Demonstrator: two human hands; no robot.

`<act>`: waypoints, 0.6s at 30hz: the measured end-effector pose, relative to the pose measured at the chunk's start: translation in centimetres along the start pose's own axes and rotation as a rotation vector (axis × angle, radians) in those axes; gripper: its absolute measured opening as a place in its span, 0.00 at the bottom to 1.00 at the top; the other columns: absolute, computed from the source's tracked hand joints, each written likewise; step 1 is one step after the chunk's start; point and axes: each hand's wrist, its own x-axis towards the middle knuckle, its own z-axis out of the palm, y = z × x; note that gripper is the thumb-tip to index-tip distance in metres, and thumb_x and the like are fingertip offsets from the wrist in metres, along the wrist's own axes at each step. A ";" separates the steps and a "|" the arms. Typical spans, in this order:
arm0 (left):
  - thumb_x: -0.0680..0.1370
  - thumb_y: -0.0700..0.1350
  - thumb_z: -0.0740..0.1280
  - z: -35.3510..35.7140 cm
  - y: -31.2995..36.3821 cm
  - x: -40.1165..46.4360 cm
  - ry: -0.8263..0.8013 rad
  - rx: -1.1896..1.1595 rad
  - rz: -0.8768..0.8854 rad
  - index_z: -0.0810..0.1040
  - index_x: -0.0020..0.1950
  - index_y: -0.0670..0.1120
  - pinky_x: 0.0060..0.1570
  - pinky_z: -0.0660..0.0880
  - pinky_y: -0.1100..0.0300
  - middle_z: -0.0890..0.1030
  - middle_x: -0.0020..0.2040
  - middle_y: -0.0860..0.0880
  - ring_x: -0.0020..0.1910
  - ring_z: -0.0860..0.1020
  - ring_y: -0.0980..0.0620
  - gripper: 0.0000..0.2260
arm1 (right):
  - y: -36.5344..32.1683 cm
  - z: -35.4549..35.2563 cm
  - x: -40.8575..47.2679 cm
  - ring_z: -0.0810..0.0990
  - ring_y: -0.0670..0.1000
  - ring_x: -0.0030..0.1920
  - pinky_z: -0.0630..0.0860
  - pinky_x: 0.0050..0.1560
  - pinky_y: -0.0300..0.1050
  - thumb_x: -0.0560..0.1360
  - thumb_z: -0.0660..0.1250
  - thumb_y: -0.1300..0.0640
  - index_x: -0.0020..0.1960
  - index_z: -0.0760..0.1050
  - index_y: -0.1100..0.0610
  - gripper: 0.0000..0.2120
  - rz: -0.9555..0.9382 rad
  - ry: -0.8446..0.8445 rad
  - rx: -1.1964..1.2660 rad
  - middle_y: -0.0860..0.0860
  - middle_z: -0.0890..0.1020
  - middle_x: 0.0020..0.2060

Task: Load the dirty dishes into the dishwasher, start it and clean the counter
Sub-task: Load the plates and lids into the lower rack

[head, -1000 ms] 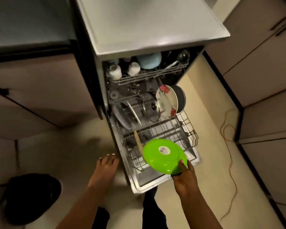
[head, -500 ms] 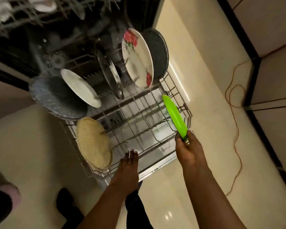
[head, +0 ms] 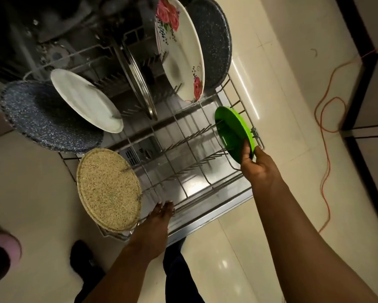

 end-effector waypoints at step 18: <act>0.78 0.38 0.58 -1.6 0.0 0.1 0.006 -0.209 0.003 0.54 0.78 0.51 0.69 0.64 0.60 0.63 0.75 0.48 0.74 0.60 0.51 0.29 | 4.5 -7.2 -2.8 0.79 0.51 0.33 0.77 0.32 0.41 0.81 0.58 0.64 0.62 0.69 0.62 0.10 -0.408 -0.041 -1.161 0.58 0.78 0.38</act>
